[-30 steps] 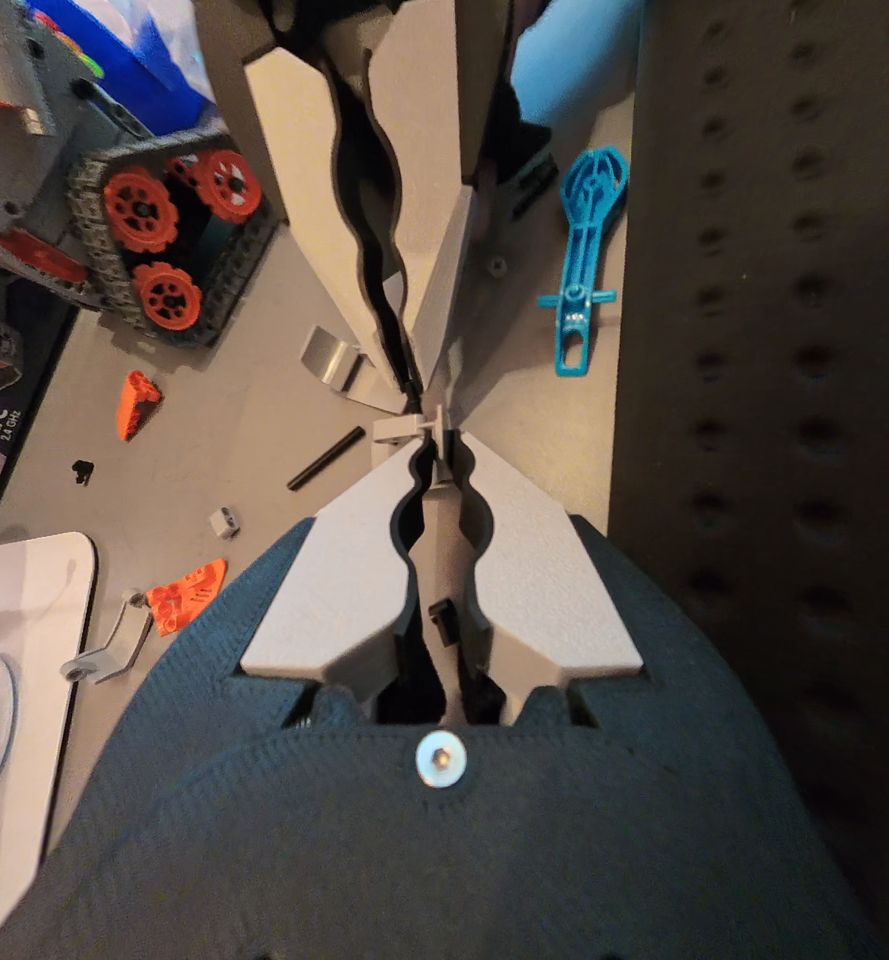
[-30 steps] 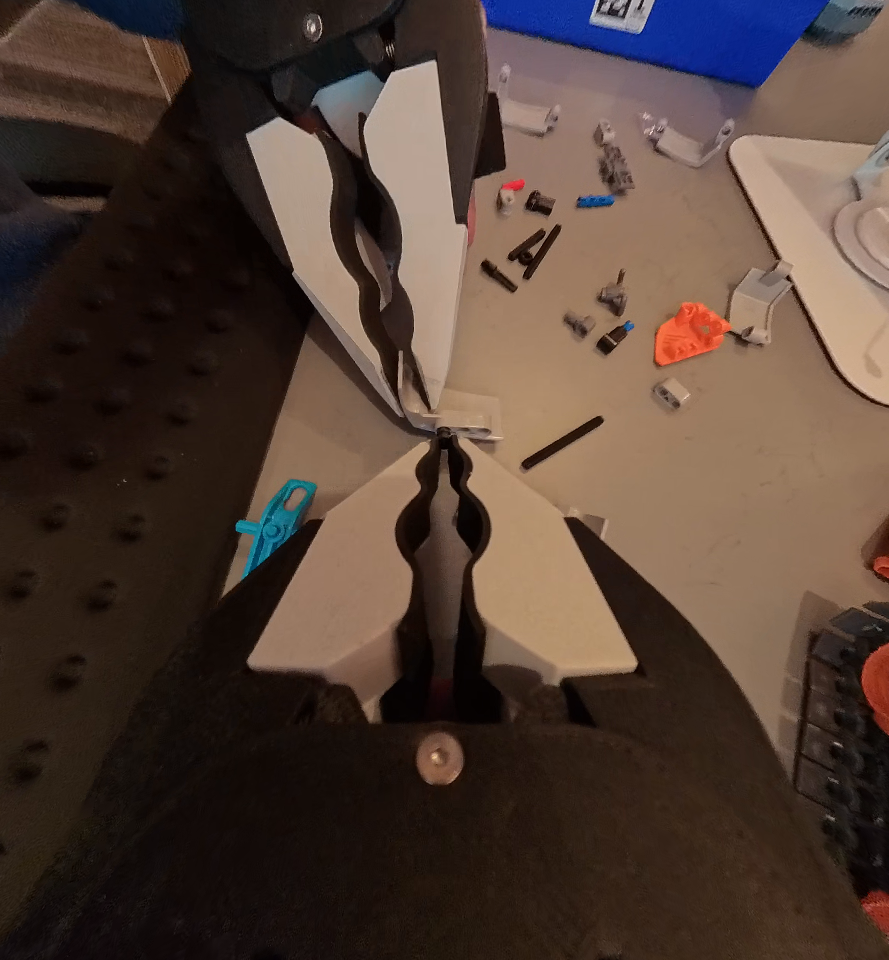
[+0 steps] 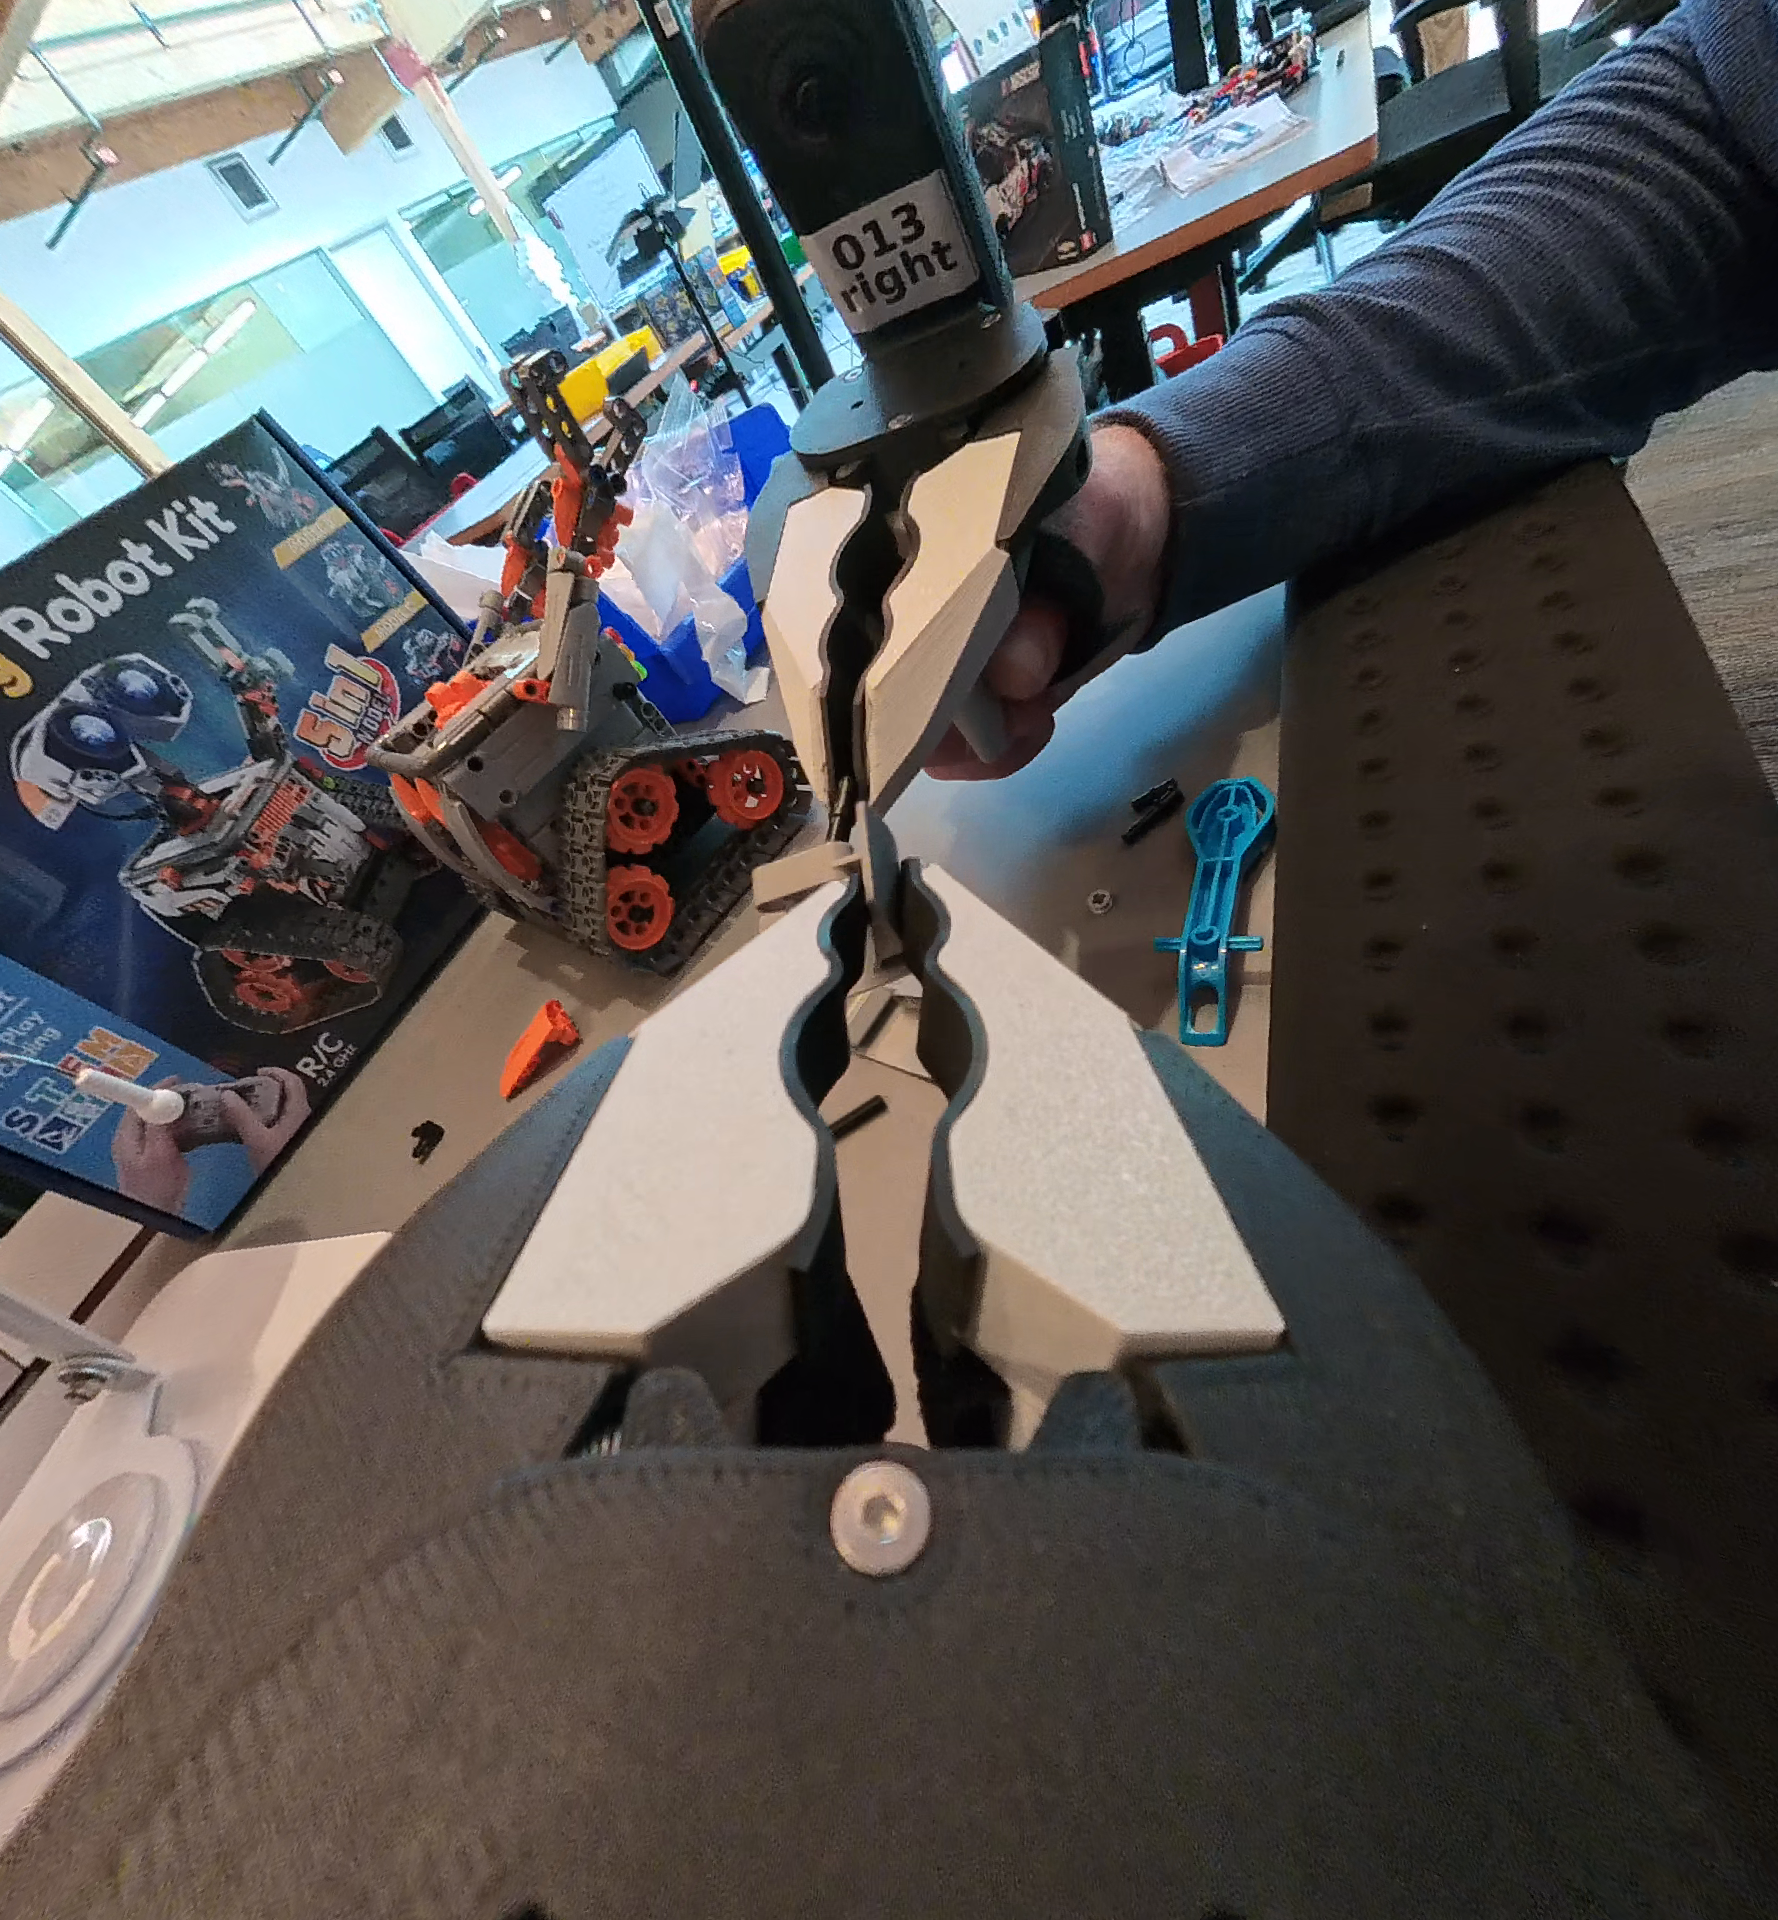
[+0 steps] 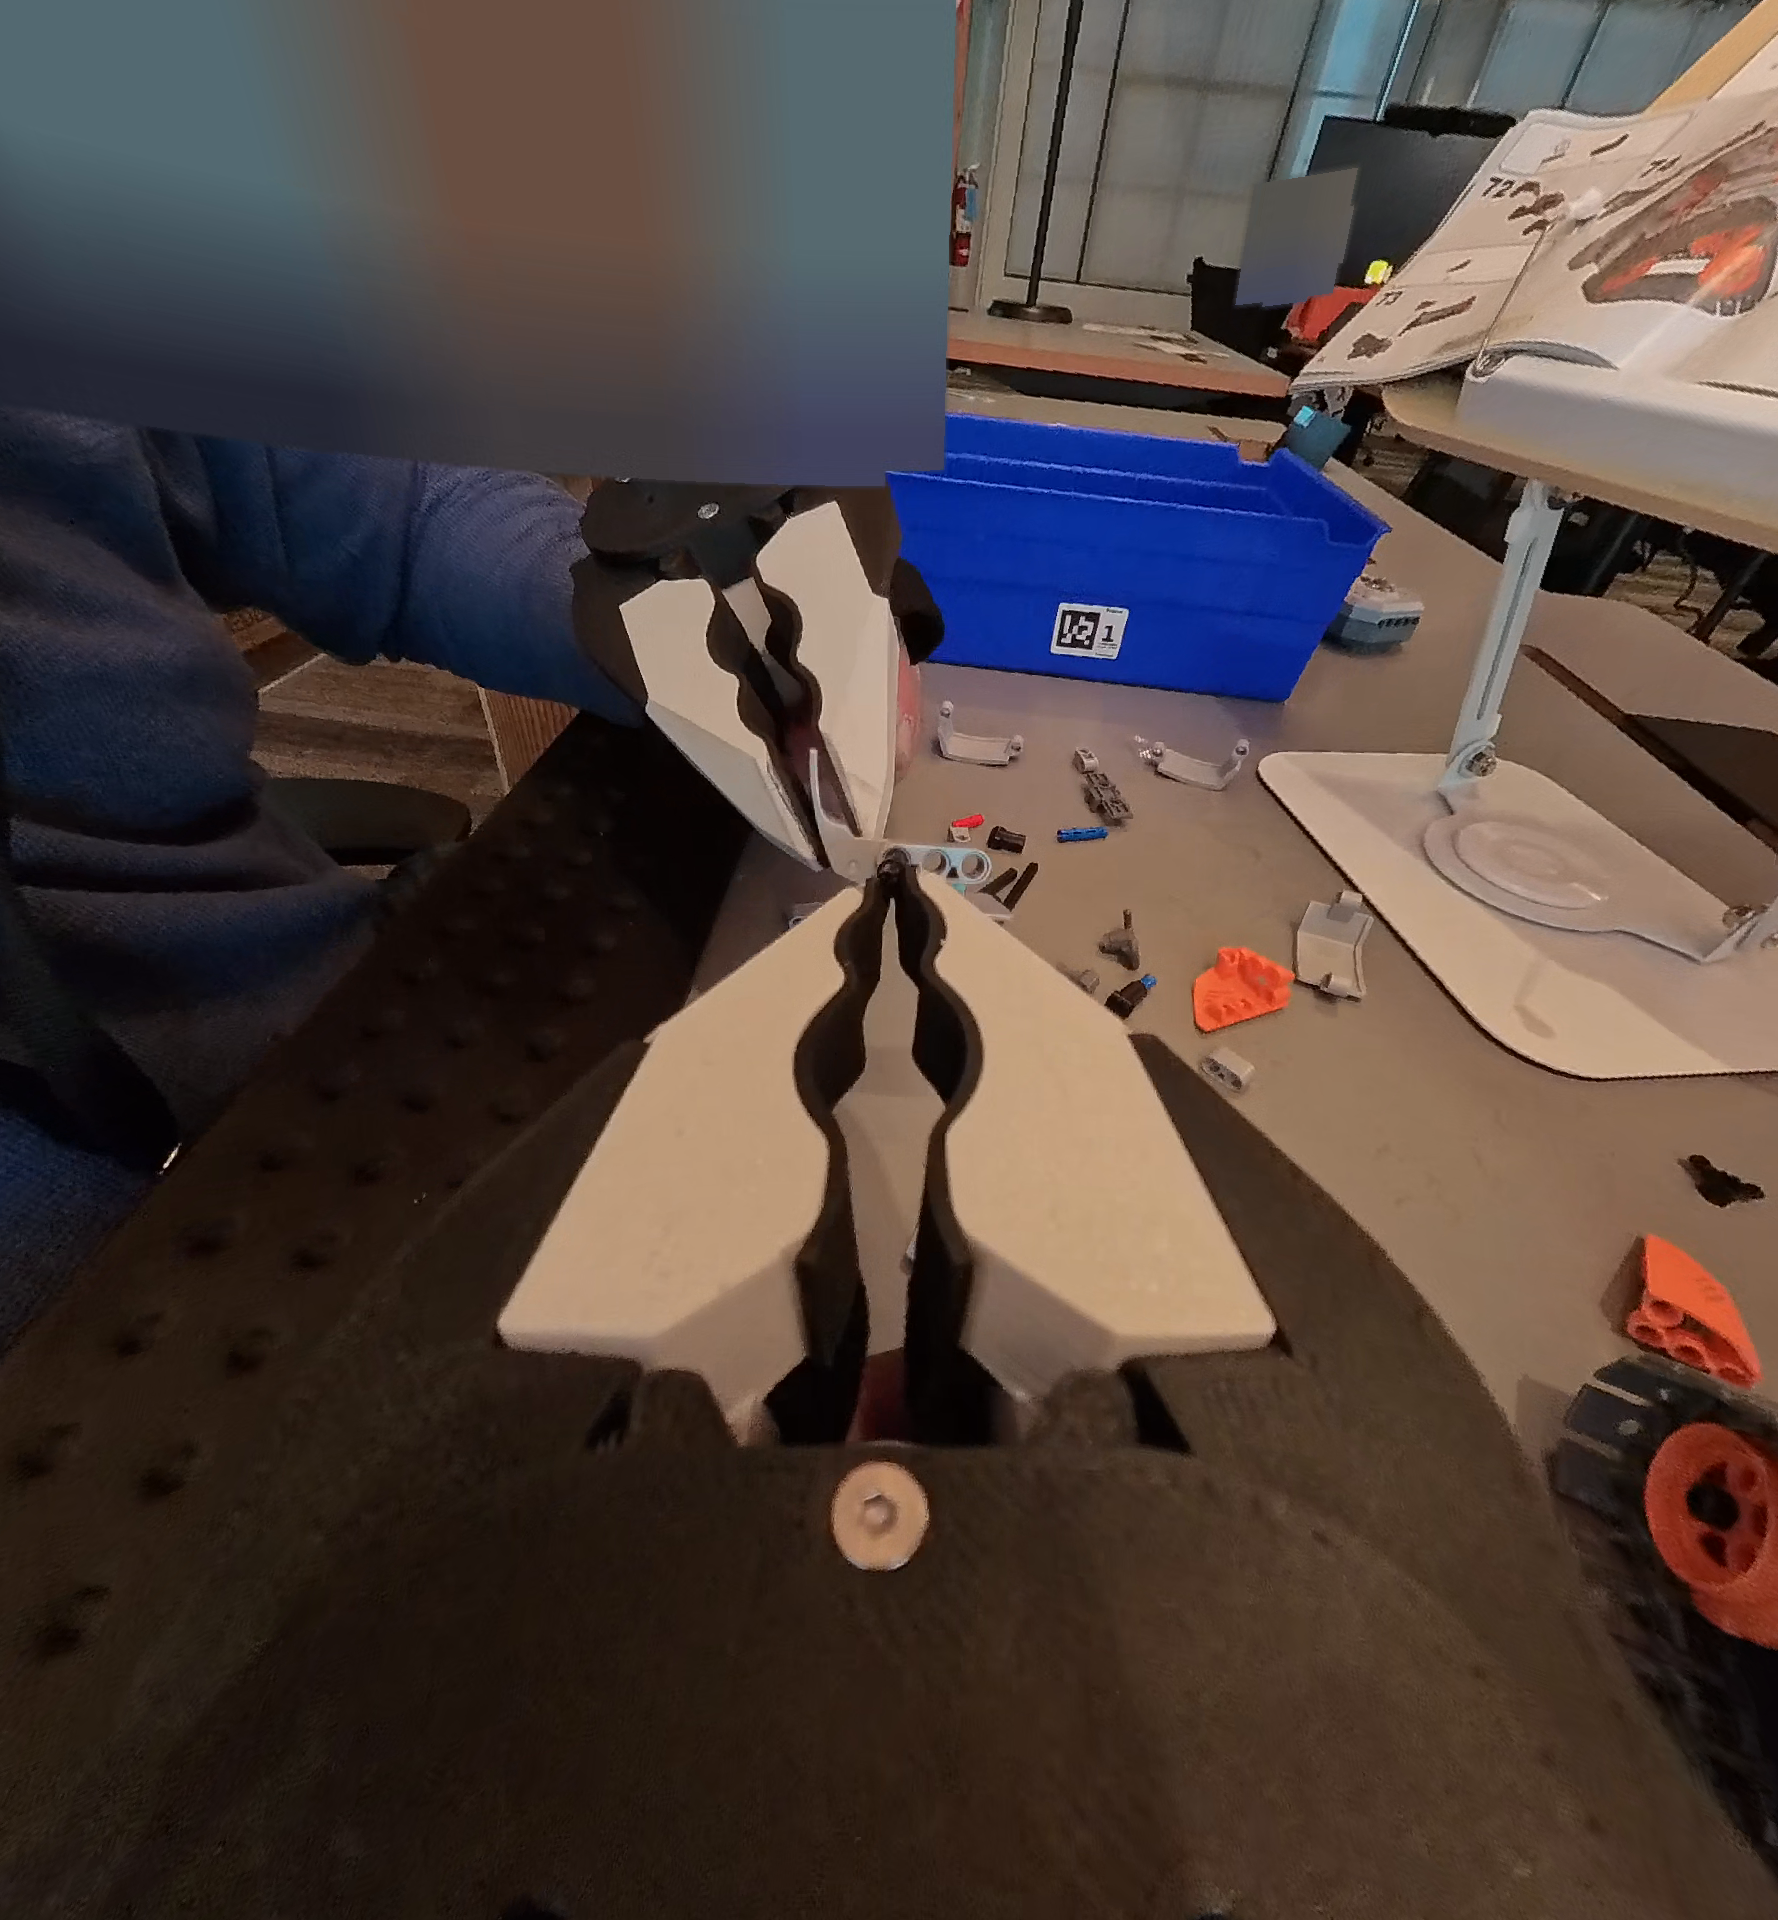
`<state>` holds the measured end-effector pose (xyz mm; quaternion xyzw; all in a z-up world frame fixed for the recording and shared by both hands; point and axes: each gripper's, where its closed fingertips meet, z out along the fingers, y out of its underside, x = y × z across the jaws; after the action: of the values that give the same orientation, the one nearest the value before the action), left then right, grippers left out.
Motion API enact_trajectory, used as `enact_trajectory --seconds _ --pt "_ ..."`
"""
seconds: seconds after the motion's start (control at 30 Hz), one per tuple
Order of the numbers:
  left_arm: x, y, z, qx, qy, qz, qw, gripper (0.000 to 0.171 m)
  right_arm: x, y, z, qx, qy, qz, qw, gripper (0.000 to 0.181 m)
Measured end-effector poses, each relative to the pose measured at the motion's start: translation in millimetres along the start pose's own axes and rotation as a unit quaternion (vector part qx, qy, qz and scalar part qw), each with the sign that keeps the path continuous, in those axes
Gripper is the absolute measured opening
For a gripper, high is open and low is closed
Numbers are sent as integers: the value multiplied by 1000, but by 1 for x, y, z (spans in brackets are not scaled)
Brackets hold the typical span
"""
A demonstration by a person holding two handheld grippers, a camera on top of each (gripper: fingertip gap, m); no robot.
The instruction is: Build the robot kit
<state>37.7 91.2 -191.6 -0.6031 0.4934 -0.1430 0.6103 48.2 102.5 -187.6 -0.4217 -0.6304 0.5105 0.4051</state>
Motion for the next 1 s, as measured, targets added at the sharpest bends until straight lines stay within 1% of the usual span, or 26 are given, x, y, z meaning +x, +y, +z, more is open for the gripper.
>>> enact_trajectory --seconds 0.23,0.47,0.57,0.83,1.0 --pt "6 1 -2 -12 2 46 999 3 -4 6 0 -28 -11 -12 999 0" --pt "21 15 0 -57 29 113 992 3 -12 27 2 -103 -24 -55 993 0" --pt "25 21 2 -75 39 121 989 3 -13 36 2 -134 -21 -75 988 0" --pt "36 43 7 -130 69 123 981 3 -14 64 6 -225 -8 -136 965 0" --pt "43 57 9 -171 82 147 971 3 -13 81 9 -278 -3 -166 946 0"
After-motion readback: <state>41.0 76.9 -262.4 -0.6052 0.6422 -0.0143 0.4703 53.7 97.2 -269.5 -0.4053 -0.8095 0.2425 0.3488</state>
